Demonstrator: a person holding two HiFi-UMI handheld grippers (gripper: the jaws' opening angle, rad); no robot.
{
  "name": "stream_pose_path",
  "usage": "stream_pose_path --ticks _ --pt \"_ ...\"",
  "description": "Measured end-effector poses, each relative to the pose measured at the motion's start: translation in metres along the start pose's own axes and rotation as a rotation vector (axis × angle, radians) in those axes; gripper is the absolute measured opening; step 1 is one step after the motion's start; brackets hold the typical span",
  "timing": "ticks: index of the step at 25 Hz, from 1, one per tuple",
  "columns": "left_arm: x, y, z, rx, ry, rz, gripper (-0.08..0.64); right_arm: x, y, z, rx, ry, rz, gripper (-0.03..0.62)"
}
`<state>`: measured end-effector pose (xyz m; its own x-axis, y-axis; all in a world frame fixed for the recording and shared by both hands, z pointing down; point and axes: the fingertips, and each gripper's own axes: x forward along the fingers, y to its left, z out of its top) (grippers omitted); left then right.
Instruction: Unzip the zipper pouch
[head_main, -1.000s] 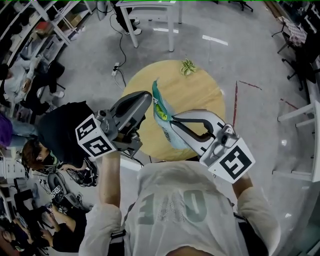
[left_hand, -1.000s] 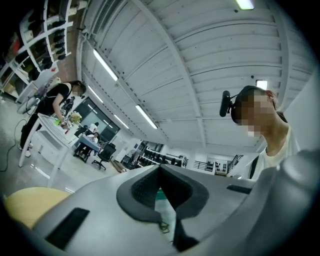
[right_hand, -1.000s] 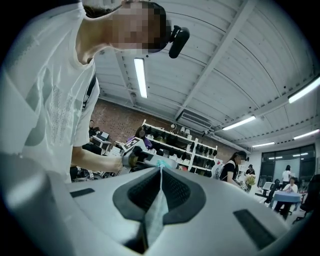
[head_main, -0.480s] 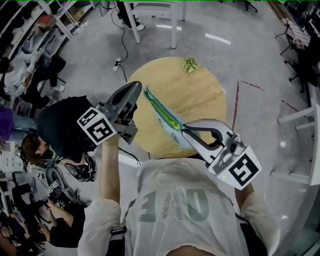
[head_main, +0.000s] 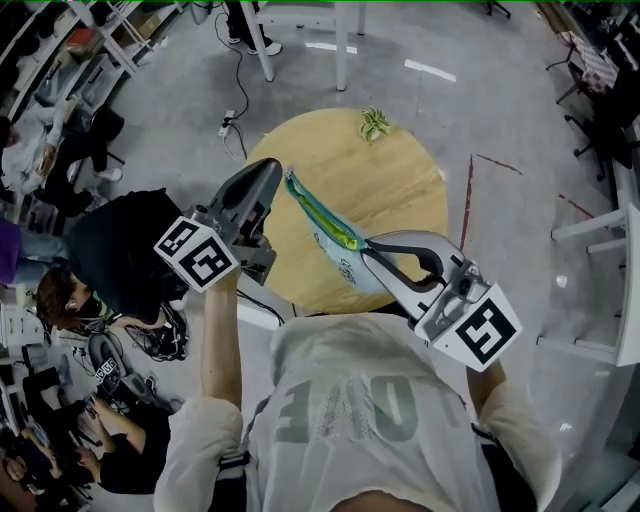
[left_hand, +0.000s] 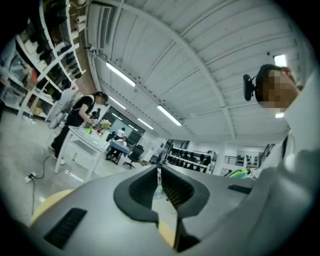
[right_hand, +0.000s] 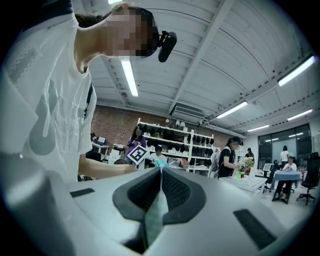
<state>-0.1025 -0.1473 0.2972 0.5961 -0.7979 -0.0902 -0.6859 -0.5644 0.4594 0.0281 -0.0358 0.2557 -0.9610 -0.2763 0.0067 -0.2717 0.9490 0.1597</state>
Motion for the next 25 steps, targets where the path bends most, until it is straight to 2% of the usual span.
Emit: stream_pose_path --ticks 4,7,9,13,16,18,20,23,25 --pt "-0.005 0.011 0.009 0.066 -0.008 0.104 0.029 0.003 -0.015 -0.009 -0.005 0.026 -0.020 0.035" --pt "-0.013 0.011 0.029 0.100 -0.080 0.162 0.029 0.007 -0.029 -0.021 -0.029 0.076 -0.037 0.035" --pt "-0.018 0.010 0.042 0.158 -0.125 0.223 0.029 0.012 -0.041 -0.036 -0.072 0.132 -0.046 0.035" --pt "-0.026 0.000 0.059 0.292 -0.196 0.322 0.028 0.018 -0.070 -0.083 -0.172 0.326 -0.063 0.035" --pt "-0.034 -0.008 0.062 0.356 -0.215 0.365 0.028 0.026 -0.090 -0.117 -0.224 0.445 -0.094 0.035" --pt "-0.038 -0.009 0.055 0.373 -0.202 0.392 0.028 0.035 -0.099 -0.139 -0.271 0.495 -0.106 0.035" --pt "-0.046 -0.006 0.046 0.369 -0.199 0.426 0.028 0.045 -0.105 -0.167 -0.360 0.582 -0.096 0.035" --pt "-0.065 -0.006 0.037 0.386 -0.234 0.491 0.028 0.055 -0.102 -0.220 -0.517 0.741 -0.056 0.035" --pt "-0.078 -0.006 0.030 0.409 -0.237 0.527 0.028 0.063 -0.091 -0.257 -0.577 0.818 -0.006 0.037"
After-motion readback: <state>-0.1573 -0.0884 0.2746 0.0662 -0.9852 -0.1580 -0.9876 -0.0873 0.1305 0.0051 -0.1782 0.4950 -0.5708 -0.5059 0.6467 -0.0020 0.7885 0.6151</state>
